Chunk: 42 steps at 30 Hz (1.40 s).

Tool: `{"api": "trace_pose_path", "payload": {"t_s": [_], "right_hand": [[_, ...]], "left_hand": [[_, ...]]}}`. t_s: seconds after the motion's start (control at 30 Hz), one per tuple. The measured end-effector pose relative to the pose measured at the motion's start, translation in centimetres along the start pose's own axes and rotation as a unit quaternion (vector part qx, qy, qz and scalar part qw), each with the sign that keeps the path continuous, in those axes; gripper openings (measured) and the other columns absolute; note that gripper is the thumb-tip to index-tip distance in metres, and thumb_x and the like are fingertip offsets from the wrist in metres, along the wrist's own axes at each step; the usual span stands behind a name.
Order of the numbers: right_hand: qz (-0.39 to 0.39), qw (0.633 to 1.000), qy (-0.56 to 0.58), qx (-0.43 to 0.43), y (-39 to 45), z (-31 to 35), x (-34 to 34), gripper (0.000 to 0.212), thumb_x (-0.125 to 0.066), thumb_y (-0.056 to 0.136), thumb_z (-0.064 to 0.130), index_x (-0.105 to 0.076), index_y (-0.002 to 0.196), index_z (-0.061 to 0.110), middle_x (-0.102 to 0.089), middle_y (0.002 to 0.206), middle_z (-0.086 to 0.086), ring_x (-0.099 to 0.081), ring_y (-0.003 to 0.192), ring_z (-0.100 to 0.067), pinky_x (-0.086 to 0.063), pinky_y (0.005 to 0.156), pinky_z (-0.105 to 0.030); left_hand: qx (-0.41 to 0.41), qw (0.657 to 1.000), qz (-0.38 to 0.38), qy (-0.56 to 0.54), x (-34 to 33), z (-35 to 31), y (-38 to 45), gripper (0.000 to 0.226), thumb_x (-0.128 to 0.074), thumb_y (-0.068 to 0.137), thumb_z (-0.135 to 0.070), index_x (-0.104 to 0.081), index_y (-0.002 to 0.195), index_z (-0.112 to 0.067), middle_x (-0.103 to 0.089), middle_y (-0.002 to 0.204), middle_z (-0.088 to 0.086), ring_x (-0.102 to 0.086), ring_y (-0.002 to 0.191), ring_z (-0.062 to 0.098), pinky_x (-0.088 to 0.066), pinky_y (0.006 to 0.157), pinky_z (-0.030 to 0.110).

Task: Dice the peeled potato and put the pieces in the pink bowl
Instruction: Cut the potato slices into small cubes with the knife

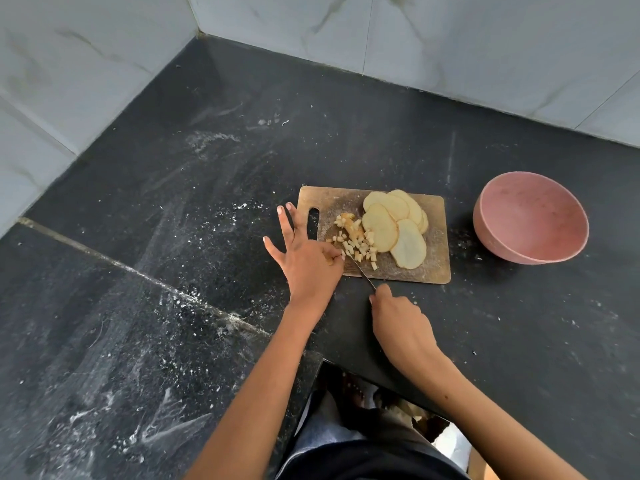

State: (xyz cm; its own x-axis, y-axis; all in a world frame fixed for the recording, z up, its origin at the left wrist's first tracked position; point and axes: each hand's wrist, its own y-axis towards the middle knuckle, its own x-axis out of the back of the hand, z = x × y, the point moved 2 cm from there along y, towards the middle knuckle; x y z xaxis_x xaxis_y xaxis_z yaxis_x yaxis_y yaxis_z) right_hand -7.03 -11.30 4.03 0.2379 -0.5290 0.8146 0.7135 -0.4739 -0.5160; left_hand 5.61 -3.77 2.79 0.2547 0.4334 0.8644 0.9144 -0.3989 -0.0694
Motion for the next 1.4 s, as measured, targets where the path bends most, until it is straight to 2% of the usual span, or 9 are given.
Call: {"api": "trace_pose_path", "payload": {"t_s": [0.13, 0.2, 0.27, 0.4, 0.53, 0.77, 0.93, 1.13, 1.4], "right_hand": [[-0.026, 0.997, 0.067, 0.022, 0.8, 0.5, 1.1, 0.029, -0.029, 0.104, 0.03, -0.047, 0.106, 0.008, -0.062, 0.099, -0.016, -0.059, 0.091, -0.036, -0.04, 0.067, -0.038], [-0.045, 0.994, 0.091, 0.04, 0.6, 0.5, 1.7, 0.028, -0.03, 0.103, 0.031, -0.048, 0.1, 0.01, -0.062, 0.09, -0.013, -0.059, 0.082, -0.033, -0.042, 0.066, -0.038], [-0.05, 0.992, 0.103, 0.056, 0.3, 0.5, 1.9, 0.027, -0.03, 0.103, 0.032, -0.047, 0.093, 0.013, -0.059, 0.081, -0.009, -0.056, 0.074, -0.029, -0.041, 0.064, -0.038], [-0.042, 0.99, 0.109, 0.078, 0.1, 0.7, 1.4, 0.028, -0.029, 0.103, 0.033, -0.044, 0.088, 0.014, -0.055, 0.073, -0.005, -0.054, 0.069, -0.026, -0.039, 0.06, -0.038], [-0.033, 0.989, 0.115, 0.085, 0.1, 1.0, 0.8, 0.03, -0.028, 0.104, 0.033, -0.044, 0.088, 0.013, -0.053, 0.07, -0.003, -0.052, 0.066, -0.024, -0.035, 0.057, -0.037], [-0.022, 0.994, 0.07, 0.082, 1.1, 1.9, 0.6, 0.027, -0.027, 0.104, 0.034, -0.039, 0.089, 0.014, -0.058, 0.08, -0.009, -0.057, 0.076, -0.031, -0.042, 0.064, -0.038], [-0.051, 0.997, 0.041, 0.045, 2.1, 1.3, 1.1, 0.026, -0.028, 0.104, 0.03, -0.043, 0.101, 0.009, -0.062, 0.089, -0.014, -0.059, 0.082, -0.035, -0.04, 0.062, -0.037], [-0.058, 0.992, 0.071, 0.09, 1.6, 2.2, 1.3, 0.025, -0.029, 0.103, 0.032, -0.041, 0.091, 0.014, -0.055, 0.077, -0.007, -0.055, 0.07, -0.029, -0.042, 0.06, -0.038], [-0.063, 0.988, 0.11, 0.087, 1.3, 1.3, 1.5, 0.028, -0.031, 0.103, 0.033, -0.045, 0.088, 0.015, -0.056, 0.071, -0.003, -0.054, 0.064, -0.021, -0.04, 0.058, -0.037]], "left_hand": [[-0.032, 0.998, 0.011, -0.051, 0.5, 0.4, 0.0, 0.008, -0.074, 0.082, -0.027, -0.075, 0.09, -0.03, -0.007, 0.161, 0.008, 0.005, 0.149, 0.022, 0.006, 0.116, 0.044], [-0.068, 0.99, -0.043, -0.112, 1.3, 1.0, -0.4, 0.013, -0.075, 0.082, -0.022, -0.075, 0.094, -0.023, -0.038, 0.151, 0.01, -0.025, 0.143, 0.025, -0.012, 0.114, 0.024], [-0.086, 0.98, -0.102, -0.144, 2.2, 2.0, -1.1, 0.016, -0.075, 0.082, -0.018, -0.073, 0.098, -0.018, -0.058, 0.124, 0.002, -0.048, 0.12, 0.021, -0.023, 0.1, 0.007], [-0.07, 0.981, -0.058, -0.168, 2.3, 3.8, -1.7, 0.038, -0.08, 0.076, -0.025, -0.068, 0.11, -0.018, -0.061, 0.108, -0.006, -0.057, 0.1, 0.012, -0.047, 0.091, 0.034], [-0.075, 0.985, 0.0, -0.156, 1.5, 3.7, -1.5, 0.056, -0.085, 0.069, -0.024, -0.067, 0.121, -0.013, -0.062, 0.111, -0.002, -0.057, 0.105, 0.015, -0.045, 0.097, 0.036], [-0.083, 0.983, -0.017, -0.164, 1.1, 3.2, -1.1, 0.038, -0.084, 0.069, -0.011, -0.074, 0.105, -0.008, -0.066, 0.096, -0.002, -0.064, 0.087, 0.017, -0.054, 0.085, 0.04], [-0.075, 0.98, -0.02, -0.183, 0.9, 3.2, -1.1, 0.035, -0.084, 0.069, -0.011, -0.075, 0.102, -0.007, -0.066, 0.096, -0.001, -0.064, 0.084, 0.015, -0.055, 0.083, 0.035], [-0.085, 0.985, -0.036, -0.148, 0.6, 2.9, -0.8, 0.031, -0.083, 0.072, -0.016, -0.075, 0.1, -0.006, -0.068, 0.098, 0.0, -0.059, 0.094, 0.015, -0.039, 0.086, 0.016], [-0.092, 0.982, -0.056, -0.156, 1.0, 3.5, -1.8, 0.036, -0.082, 0.073, -0.025, -0.074, 0.107, -0.018, -0.064, 0.102, -0.009, -0.053, 0.096, 0.006, -0.041, 0.086, 0.016]]}}
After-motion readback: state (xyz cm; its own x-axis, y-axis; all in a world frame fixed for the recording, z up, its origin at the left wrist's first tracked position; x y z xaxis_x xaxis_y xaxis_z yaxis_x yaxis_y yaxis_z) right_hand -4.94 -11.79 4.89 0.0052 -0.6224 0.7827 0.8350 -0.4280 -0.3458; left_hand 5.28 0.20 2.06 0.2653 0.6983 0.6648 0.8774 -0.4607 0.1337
